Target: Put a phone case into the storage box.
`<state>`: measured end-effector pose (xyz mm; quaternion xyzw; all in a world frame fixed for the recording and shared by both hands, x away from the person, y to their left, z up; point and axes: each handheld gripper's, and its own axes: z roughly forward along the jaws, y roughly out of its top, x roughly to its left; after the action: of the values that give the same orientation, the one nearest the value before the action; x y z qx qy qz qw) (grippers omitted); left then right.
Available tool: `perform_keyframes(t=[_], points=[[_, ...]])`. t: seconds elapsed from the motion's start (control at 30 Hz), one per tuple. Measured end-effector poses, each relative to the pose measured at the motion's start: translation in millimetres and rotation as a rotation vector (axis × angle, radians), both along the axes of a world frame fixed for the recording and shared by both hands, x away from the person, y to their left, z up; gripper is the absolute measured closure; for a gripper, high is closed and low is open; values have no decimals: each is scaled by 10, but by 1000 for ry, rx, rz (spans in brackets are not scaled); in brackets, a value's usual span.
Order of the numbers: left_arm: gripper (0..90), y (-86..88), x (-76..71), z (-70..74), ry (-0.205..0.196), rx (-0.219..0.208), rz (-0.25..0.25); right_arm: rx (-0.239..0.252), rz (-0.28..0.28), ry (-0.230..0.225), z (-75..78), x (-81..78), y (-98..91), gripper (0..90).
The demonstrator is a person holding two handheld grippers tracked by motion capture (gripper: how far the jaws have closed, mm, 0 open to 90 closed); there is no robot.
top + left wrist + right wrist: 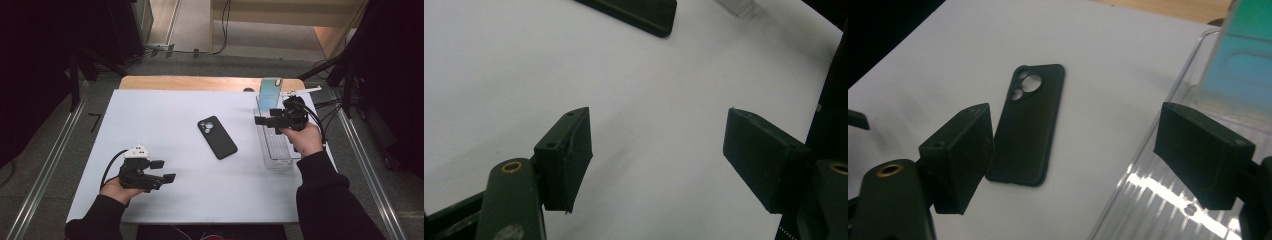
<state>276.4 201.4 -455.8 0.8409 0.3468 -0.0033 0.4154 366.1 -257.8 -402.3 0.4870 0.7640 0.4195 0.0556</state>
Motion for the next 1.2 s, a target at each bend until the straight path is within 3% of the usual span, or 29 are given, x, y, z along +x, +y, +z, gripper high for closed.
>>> perform_keyframes(t=[0.3, 0.5, 1.0, 1.2], points=[[283, 13, 1, 21, -1, 1, -1, -13, 83, -17, -53, -268, 149, 144], [282, 27, 10, 34, -2, -7, 1, -21, 150, -12, -157, -498, 238, 191], [282, 17, -10, 44, 6, -19, -17, -6, 253, -50, -333, -908, 300, 229], [282, 35, -33, 53, 6, -25, -17, -21, 302, -35, -431, -1043, 324, 231]])
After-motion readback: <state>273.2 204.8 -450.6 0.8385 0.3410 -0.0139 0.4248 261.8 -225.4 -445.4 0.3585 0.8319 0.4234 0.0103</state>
